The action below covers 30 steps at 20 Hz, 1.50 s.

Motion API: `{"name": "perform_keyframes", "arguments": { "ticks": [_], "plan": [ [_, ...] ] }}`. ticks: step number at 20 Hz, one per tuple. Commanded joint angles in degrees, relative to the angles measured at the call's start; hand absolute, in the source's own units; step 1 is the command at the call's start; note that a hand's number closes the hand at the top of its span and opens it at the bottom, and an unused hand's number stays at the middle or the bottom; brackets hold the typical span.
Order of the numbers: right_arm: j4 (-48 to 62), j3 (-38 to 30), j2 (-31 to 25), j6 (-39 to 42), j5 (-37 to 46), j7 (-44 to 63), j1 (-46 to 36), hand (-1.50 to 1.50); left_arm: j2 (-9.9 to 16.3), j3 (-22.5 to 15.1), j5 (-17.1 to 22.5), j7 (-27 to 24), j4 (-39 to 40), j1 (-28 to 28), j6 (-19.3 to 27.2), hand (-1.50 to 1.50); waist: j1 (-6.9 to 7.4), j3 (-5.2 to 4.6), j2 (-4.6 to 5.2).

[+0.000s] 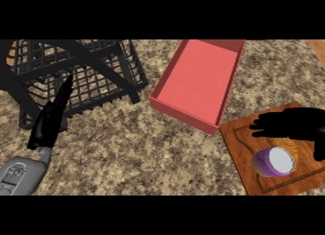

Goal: Pick the croissant from the cutting board and place it in the cardboard box

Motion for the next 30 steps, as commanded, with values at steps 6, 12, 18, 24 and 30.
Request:
{"name": "perform_keyframes", "arguments": {
  "ticks": [6,12,18,24,30],
  "plan": [
    [-1.02,3.22,1.26,1.36,1.53,-2.04,-0.08,-1.50,6.78,7.32,1.02,2.27,4.17,3.48,0.34,0.00,0.41,-0.43,0.12],
    [-0.70,4.03,0.51,-0.64,5.37,2.96,1.17,-1.50,5.79,6.07,-0.88,1.70,2.58,5.80,2.42,0.00,0.08,-0.41,-0.04],
    [1.60,2.84,6.12,-3.06,5.64,7.37,3.20,1.50,6.54,7.47,0.13,-0.28,4.90,5.39,0.66,0.00,-0.11,-0.40,0.23],
    [4.99,-2.21,7.46,-14.93,4.78,2.67,2.57,1.50,6.03,6.92,-0.04,0.77,3.66,4.97,0.66,0.00,0.35,-0.28,0.37],
    [9.82,-9.93,10.61,-15.33,-0.40,7.41,0.46,1.50,6.05,6.19,-0.90,1.81,2.57,4.62,1.26,0.00,1.32,-0.23,0.49]
  ]
}}
